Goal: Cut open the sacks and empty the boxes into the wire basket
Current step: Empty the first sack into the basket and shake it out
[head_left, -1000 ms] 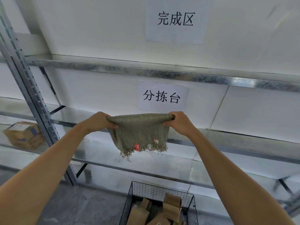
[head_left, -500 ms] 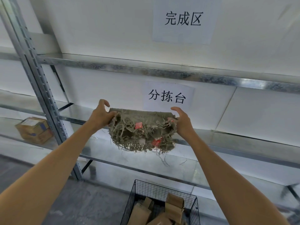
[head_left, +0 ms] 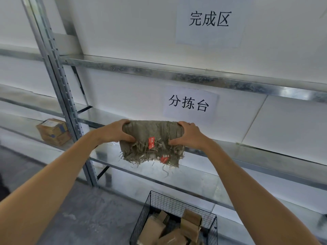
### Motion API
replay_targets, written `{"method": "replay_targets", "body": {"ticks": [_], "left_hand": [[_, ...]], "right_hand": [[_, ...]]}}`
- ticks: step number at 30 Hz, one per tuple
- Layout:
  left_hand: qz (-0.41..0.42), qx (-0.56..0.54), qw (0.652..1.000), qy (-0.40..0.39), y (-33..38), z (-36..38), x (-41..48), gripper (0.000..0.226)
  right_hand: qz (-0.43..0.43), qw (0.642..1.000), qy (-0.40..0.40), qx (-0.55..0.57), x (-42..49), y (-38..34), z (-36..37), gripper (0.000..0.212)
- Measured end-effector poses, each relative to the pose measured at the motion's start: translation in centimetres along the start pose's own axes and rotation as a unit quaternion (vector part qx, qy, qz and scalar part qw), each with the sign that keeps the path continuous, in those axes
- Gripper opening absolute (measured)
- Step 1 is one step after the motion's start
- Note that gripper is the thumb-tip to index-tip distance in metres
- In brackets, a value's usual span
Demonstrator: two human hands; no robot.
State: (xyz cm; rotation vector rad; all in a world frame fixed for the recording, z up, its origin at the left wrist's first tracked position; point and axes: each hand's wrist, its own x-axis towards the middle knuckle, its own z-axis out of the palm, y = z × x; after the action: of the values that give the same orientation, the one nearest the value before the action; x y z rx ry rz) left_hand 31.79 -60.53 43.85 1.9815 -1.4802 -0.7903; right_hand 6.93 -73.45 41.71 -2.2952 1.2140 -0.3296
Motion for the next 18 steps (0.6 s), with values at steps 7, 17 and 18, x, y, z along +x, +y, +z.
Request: {"method": "replay_targets", "body": {"ticks": [7, 17, 18], "left_hand": [[-0.005, 0.143, 0.979, 0.146, -1.7, 1.6, -3.1, 0.038], [-0.073, -0.082, 0.980, 0.168, -4.8, -0.6, -8.9, 0.012], [-0.082, -0.113, 0.974, 0.176, -5.6, -0.9, -9.4, 0.011]], "right_hand": [[-0.074, 0.986, 0.089, -0.118, -0.5, 0.1, 1.3, 0.041], [-0.090, 0.974, -0.047, 0.204, -0.8, -2.2, 2.2, 0.010], [-0.093, 0.967, -0.058, 0.231, -1.1, -2.8, 2.5, 0.008]]}}
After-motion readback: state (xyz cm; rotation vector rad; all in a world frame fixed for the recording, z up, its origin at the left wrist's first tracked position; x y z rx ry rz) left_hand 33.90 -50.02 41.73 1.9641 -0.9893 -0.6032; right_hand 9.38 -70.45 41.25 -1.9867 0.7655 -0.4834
